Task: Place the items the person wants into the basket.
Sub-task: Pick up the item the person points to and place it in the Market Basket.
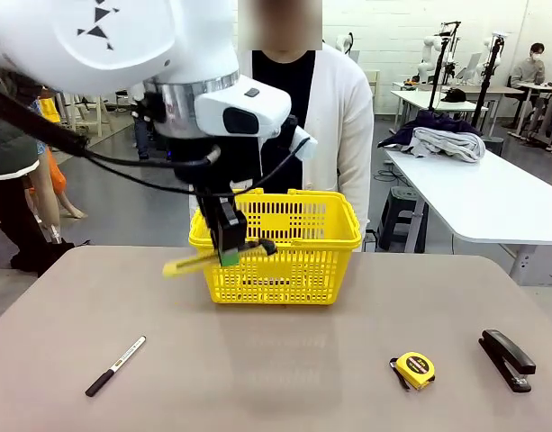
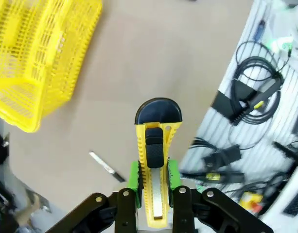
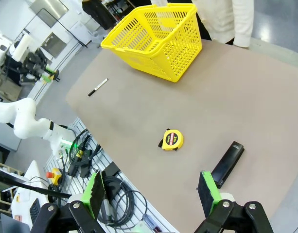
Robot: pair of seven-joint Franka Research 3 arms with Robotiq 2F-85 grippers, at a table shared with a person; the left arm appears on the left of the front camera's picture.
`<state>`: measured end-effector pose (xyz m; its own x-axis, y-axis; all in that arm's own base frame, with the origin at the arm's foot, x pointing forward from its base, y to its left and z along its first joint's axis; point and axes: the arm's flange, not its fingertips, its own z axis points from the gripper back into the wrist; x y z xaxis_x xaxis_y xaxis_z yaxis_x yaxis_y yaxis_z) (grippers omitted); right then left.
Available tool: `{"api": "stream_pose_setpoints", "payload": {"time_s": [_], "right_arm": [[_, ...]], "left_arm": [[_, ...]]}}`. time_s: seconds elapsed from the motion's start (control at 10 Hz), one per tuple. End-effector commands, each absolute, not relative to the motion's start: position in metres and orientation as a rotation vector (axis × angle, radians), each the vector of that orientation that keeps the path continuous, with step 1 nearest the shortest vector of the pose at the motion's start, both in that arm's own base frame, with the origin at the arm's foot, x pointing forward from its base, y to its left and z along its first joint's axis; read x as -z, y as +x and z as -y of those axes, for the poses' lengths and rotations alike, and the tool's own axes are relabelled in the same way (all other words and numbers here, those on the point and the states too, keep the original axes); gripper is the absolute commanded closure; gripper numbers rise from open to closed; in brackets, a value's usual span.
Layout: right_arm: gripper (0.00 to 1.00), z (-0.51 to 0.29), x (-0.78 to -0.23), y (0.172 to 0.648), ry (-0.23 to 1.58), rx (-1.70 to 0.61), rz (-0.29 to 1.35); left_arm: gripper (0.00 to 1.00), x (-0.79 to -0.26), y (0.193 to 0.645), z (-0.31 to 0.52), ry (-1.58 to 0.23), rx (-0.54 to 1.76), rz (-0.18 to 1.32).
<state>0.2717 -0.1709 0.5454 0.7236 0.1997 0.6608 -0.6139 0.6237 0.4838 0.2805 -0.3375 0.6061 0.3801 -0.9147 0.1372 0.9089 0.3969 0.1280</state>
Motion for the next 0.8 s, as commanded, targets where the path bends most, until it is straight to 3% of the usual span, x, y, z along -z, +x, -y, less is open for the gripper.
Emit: {"api": "stream_pose_setpoints", "payload": {"time_s": [0.0, 0.4, 0.7], "right_arm": [[0.0, 0.171, -0.545, 0.273, 0.781, -0.511, 0.62], [0.0, 0.171, -0.545, 0.273, 0.781, -0.511, 0.62], [0.0, 0.171, -0.545, 0.273, 0.781, -0.511, 0.62]], "left_arm": [[0.74, -0.625, 0.35, 0.341, 0.07, 1.422, 0.276], [0.74, -0.624, 0.459, 0.376, 0.157, 1.547, 0.181], [0.74, -0.595, 0.533, 0.402, 0.157, 1.504, 0.135]]}}
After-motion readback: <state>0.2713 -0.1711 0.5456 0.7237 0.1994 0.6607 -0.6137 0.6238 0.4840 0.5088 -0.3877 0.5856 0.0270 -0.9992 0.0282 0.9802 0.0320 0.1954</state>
